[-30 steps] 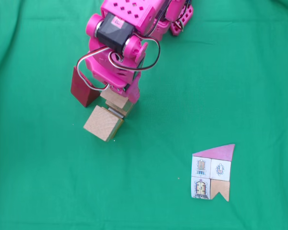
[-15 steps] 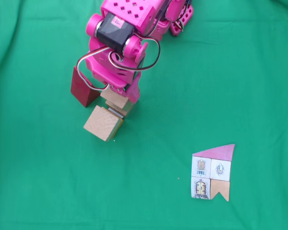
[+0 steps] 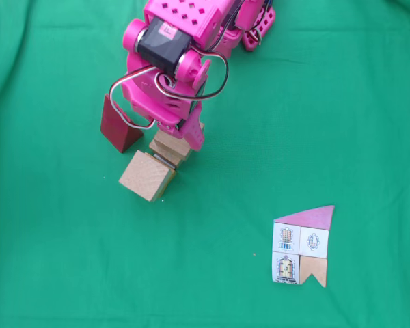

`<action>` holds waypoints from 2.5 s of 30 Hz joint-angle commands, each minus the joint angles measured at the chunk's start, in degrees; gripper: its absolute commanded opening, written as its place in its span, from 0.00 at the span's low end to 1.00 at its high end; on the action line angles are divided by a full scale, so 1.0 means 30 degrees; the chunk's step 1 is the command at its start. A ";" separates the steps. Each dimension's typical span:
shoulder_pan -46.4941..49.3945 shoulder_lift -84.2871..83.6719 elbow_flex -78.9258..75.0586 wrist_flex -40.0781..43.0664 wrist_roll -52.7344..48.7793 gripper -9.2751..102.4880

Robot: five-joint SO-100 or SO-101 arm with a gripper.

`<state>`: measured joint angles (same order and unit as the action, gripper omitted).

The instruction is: Grasp some building blocks and build the house on the picture.

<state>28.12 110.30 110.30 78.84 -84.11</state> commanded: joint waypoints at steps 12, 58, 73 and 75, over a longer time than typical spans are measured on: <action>-0.0059 0.0498 -0.0410 0.0000 0.0176 0.39; 0.7939 0.2549 -0.0498 -0.0703 -0.0059 0.39; 0.7939 -0.0352 -0.0410 -0.4746 -0.0088 0.39; 0.7881 -0.0791 -0.0410 -0.4746 -0.0088 0.39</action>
<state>52.12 108.81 110.30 65.30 -84.11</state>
